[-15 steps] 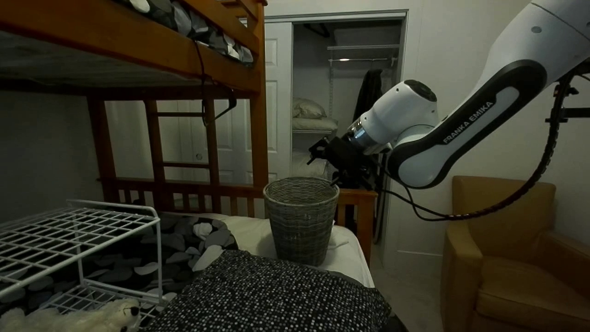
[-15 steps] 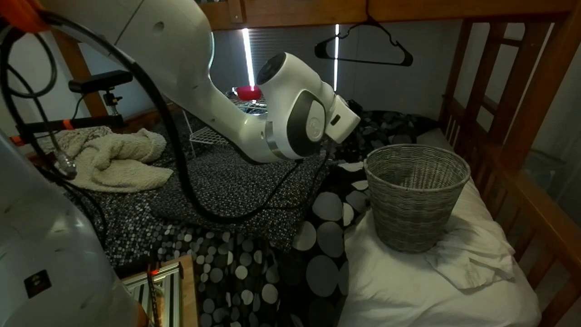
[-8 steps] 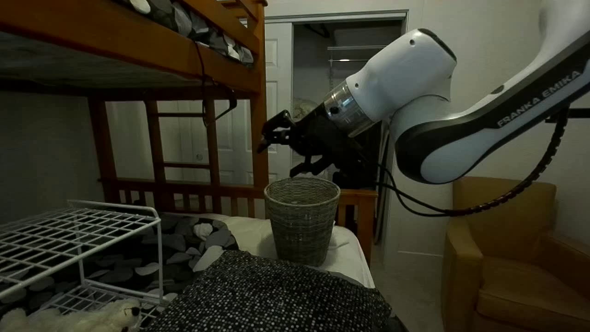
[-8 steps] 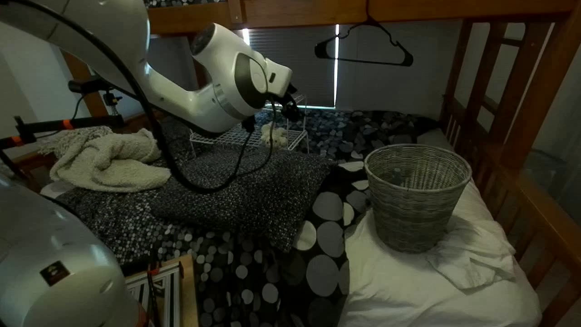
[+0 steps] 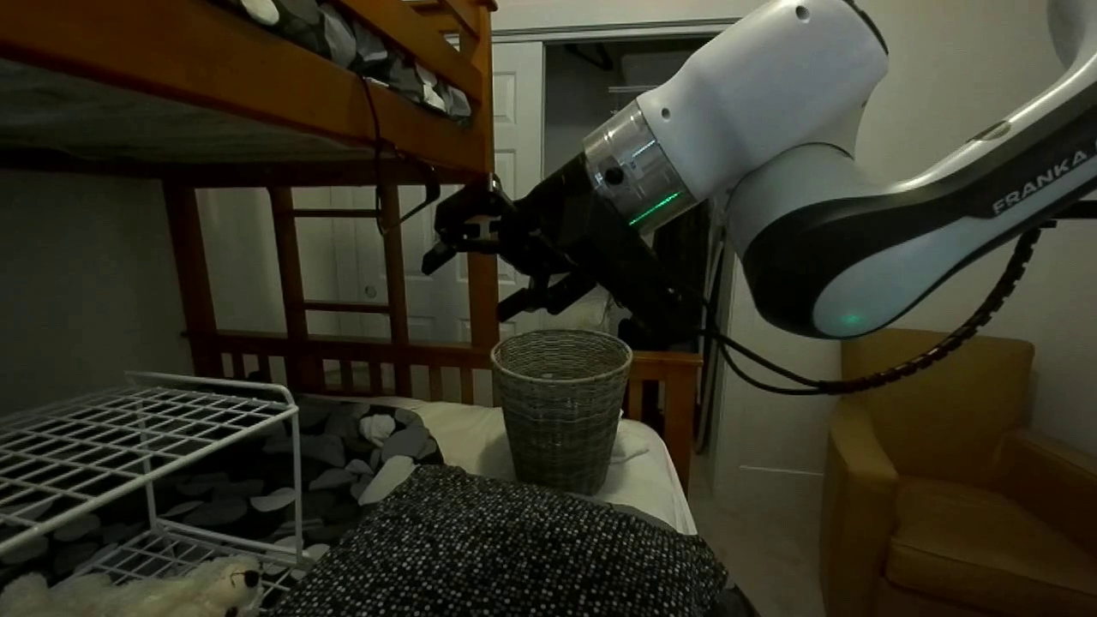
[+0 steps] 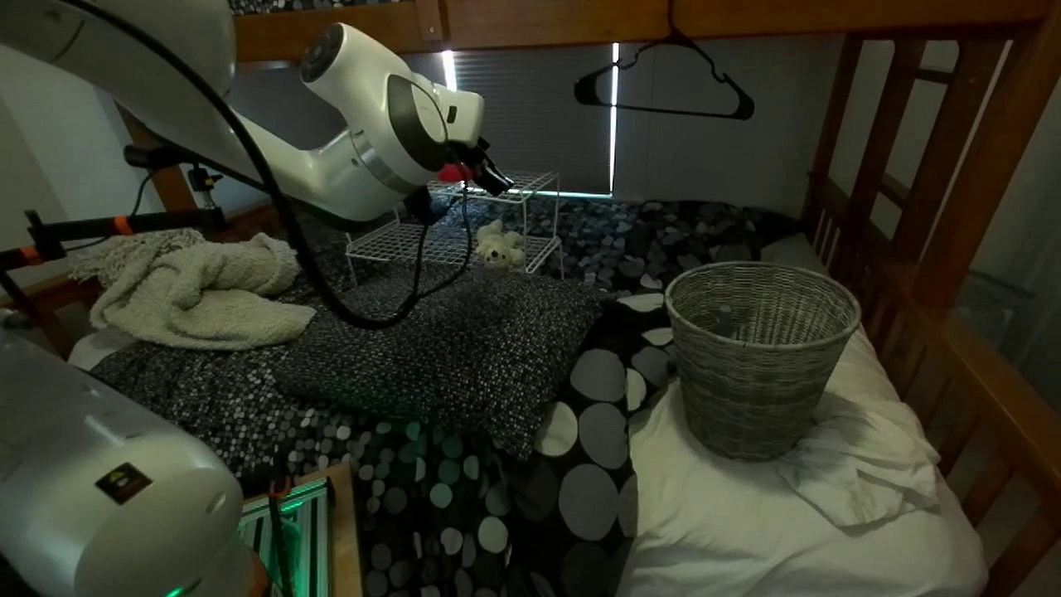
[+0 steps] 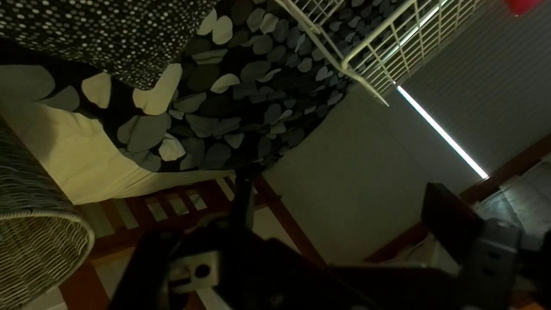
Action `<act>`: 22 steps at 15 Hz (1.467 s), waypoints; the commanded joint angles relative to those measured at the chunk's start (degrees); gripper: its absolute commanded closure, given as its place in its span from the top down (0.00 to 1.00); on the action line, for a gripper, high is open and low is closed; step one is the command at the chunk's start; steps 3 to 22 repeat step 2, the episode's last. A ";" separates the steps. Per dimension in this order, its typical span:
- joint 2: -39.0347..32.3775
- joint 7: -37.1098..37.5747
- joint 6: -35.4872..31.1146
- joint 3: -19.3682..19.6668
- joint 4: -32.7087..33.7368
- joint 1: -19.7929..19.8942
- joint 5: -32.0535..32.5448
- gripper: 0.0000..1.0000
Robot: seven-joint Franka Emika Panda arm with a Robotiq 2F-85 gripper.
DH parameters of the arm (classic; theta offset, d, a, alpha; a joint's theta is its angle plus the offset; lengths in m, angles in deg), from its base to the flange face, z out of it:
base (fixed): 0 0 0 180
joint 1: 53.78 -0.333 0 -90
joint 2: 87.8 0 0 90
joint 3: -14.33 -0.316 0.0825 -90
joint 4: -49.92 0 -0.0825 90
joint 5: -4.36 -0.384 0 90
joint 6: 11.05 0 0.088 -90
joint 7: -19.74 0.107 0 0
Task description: Put the roller inside the trash can
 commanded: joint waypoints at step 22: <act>0.25 -9.19 -1.13 -5.61 -1.48 4.63 -11.14 1.00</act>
